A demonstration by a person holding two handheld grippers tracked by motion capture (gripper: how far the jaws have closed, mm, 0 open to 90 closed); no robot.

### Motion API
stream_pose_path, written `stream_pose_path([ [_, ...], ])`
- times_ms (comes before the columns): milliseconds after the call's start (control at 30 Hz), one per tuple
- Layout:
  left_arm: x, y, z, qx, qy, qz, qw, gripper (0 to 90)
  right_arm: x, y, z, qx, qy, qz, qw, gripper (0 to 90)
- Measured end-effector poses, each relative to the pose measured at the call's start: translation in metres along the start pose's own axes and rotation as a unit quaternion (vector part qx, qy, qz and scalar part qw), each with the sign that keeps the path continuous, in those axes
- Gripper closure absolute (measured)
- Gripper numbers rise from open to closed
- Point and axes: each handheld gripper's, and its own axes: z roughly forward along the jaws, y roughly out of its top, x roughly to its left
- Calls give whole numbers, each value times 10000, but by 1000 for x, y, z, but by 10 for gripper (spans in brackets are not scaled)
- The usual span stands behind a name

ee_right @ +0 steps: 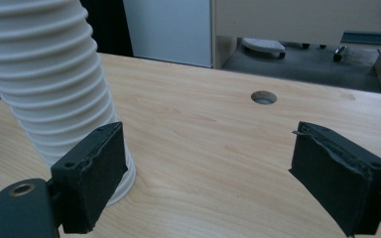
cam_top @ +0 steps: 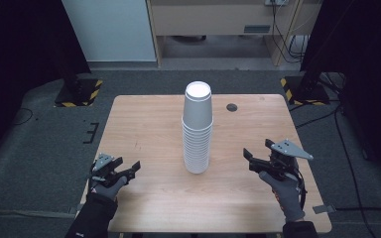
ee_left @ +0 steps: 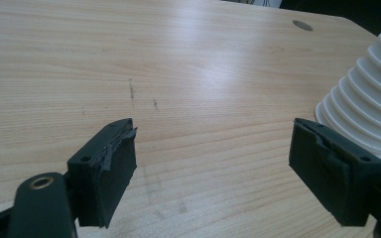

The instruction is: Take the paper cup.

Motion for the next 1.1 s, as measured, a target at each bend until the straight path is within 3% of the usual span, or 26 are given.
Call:
stream_pose_path([
  [633,0,-1,-1,41,46,126,9999,181,24,57,-7,-651,377,-117,9971,140],
  [1100,-2,-1,0,68,39,241,9997,181,39,85,-7,-909,619,-179,9938,140],
])
